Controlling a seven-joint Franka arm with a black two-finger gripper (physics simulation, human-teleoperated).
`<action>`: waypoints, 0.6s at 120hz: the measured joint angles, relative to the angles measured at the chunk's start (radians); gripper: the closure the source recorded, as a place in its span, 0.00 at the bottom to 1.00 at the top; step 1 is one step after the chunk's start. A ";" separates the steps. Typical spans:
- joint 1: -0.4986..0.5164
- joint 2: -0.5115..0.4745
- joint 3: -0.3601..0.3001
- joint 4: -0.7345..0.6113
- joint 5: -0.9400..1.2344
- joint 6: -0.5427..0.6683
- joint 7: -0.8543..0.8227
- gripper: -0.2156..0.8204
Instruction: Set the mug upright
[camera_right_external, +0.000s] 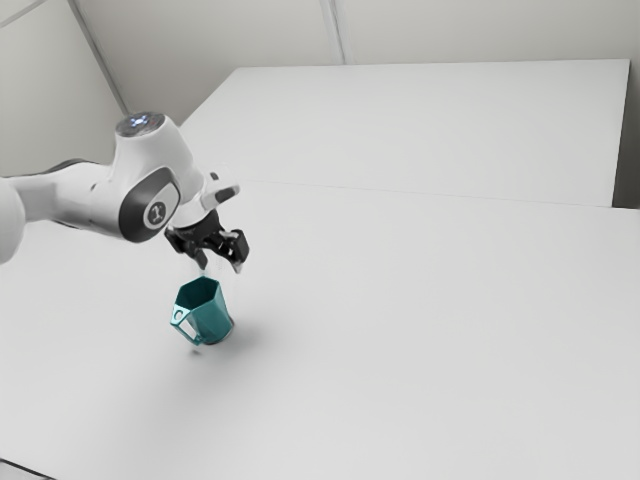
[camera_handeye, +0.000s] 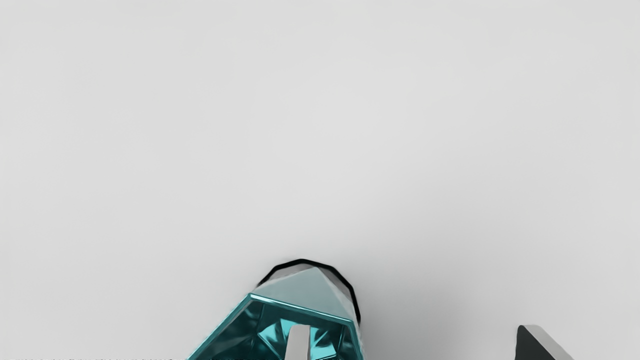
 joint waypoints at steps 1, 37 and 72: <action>0.000 0.000 0.000 0.006 -0.002 -0.007 0.000 0.37; -0.002 0.068 -0.002 0.293 -0.035 -0.318 0.011 0.26; -0.014 0.122 -0.003 0.570 -0.037 -0.588 0.018 0.24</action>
